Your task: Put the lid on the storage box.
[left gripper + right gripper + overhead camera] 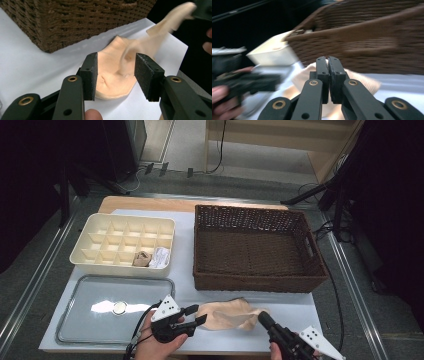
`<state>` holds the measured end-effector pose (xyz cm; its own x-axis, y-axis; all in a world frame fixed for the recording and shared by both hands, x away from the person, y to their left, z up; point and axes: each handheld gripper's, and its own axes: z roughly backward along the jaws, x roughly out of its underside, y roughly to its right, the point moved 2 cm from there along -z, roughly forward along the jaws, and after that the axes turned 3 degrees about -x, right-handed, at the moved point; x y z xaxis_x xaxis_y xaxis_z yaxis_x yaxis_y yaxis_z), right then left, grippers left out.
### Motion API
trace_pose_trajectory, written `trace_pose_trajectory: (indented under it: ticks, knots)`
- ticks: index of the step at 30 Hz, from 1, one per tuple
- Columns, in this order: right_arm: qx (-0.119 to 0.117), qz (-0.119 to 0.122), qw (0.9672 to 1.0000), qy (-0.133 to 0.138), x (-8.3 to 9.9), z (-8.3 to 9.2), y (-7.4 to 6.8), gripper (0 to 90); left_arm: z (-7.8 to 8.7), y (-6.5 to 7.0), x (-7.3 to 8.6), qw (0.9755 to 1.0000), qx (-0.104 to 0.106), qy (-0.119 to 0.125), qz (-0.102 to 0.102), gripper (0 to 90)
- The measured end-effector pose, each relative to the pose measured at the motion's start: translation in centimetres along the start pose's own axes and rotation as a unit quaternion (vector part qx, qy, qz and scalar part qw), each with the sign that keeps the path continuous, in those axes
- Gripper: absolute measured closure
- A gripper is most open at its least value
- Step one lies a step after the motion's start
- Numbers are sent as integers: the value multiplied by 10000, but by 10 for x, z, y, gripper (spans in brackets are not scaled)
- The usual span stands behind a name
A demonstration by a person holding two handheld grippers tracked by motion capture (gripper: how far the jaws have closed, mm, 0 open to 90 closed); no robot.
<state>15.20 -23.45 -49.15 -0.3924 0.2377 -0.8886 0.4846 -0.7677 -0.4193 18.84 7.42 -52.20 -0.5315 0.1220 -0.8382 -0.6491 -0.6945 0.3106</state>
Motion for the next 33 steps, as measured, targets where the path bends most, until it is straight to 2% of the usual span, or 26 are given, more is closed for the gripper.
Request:
trace_pose_trajectory:
  ticks: [2, 5, 8, 10, 15, 18, 20, 22, 23, 27, 30, 32, 33]
  knots:
    - [421, -20, 9991, 5, -1, -2, 16, 892, -3, 1, 1, 10000, 9, -20, -14, 547]
    - [766, -184, 9969, -80, 0, -8, 37, 891, -9, 4, 2, 10000, 61, -52, 10, 544]
    - [837, -121, 9961, -238, 5, -17, 45, 890, -19, 10, 2, 9999, 101, -123, -28, 540]
    - [932, 87, 9950, -341, 8, -23, 47, 887, -25, 15, 1, 9999, 97, -130, -41, 536]
    - [1055, 240, 9931, -444, 10, -34, 57, 875, -44, 24, -1, 9997, -57, -222, 11, 536]
    - [1032, 397, 9929, -442, 7, -36, 63, 744, -53, 27, -1, 9995, -127, -262, 112, 533]
    - [1017, 408, 9929, -468, 5, -34, 66, 731, -57, 27, -2, 9994, -167, -245, 183, 533]
    - [1153, 547, 9904, -529, 6, -30, 71, 700, -61, 27, -2, 9991, -244, -248, 237, 530]
    - [1185, 580, 9898, -544, 6, -29, 72, 686, -62, 27, -2, 9988, -351, -216, 249, 527]
    - [1207, 636, 9872, -826, 10, -33, 81, 538, -67, 26, -3, 9975, -537, -141, 431, 501]
    - [1424, 805, 9821, -936, 14, -39, 87, 522, -72, 28, -3, 9967, -644, -176, 464, 503]
    - [1432, 730, 9829, -903, 14, -41, 88, 564, -75, 30, -2, 9965, -691, -207, 426, 563]
    - [1393, 690, 9830, -981, 14, -43, 88, 593, -76, 31, -1, 9962, -726, -225, 417, 574]
